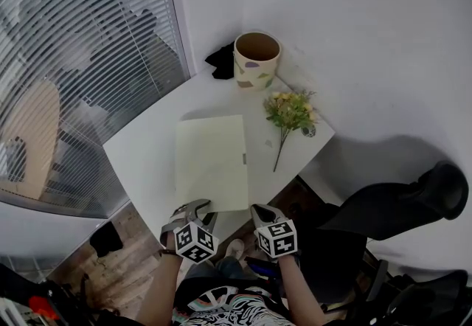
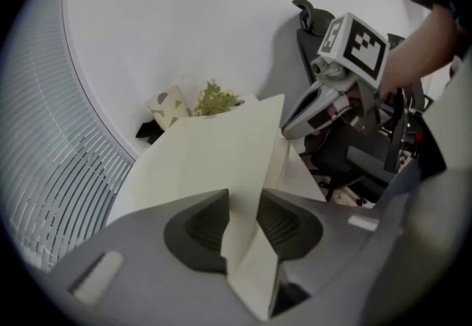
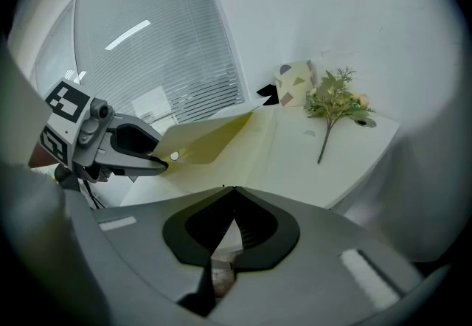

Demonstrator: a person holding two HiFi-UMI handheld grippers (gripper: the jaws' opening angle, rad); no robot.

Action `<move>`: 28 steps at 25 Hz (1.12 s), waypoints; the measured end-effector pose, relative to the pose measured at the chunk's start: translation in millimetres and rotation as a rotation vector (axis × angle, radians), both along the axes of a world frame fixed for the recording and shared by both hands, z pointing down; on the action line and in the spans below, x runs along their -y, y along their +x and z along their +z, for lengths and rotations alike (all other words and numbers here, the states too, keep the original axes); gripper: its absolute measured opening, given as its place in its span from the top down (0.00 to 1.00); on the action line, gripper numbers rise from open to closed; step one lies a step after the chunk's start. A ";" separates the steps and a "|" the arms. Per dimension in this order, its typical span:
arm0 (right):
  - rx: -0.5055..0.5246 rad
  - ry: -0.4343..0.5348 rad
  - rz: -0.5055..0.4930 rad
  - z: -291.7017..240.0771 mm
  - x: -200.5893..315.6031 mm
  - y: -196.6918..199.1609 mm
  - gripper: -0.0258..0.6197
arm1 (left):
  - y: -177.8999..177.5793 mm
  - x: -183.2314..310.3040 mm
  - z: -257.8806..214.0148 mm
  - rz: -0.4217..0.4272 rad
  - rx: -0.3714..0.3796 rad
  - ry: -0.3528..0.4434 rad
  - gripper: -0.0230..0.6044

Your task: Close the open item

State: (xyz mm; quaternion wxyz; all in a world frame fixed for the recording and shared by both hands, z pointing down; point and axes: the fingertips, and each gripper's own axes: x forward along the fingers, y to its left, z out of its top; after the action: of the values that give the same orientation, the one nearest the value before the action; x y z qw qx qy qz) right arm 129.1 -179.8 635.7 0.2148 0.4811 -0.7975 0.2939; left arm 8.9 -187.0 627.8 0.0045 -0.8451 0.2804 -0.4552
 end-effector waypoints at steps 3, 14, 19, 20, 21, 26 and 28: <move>0.036 -0.004 0.018 -1.6 0.1 2.7 0.96 | 2.1 -1.6 6.5 0.023 0.029 -0.022 0.69; -0.005 0.047 0.038 -20.2 10.0 9.4 0.96 | 4.1 -4.4 18.7 0.054 0.084 -0.097 0.67; -0.024 0.053 0.057 -15.7 8.7 8.7 0.96 | 4.2 -5.4 18.5 0.052 0.085 -0.099 0.67; -0.021 0.054 0.064 -15.2 9.5 9.9 0.96 | 4.3 -4.9 18.8 0.051 0.085 -0.098 0.67; -0.019 0.050 0.068 -13.9 10.1 10.9 0.96 | 4.4 -4.3 19.2 0.050 0.086 -0.099 0.67; -0.033 0.007 0.040 -2.4 5.7 8.0 0.96 | 4.8 -4.6 20.2 0.038 0.079 -0.110 0.67; -0.048 0.001 0.026 1.3 2.7 4.7 0.96 | 3.8 -4.9 19.9 0.036 0.073 -0.117 0.67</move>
State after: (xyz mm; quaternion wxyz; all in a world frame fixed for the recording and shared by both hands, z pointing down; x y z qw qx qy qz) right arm 133.8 -182.5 637.0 0.2298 0.4987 -0.7859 0.2846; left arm 12.7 -182.0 647.7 -0.0264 -0.8317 0.2376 -0.5012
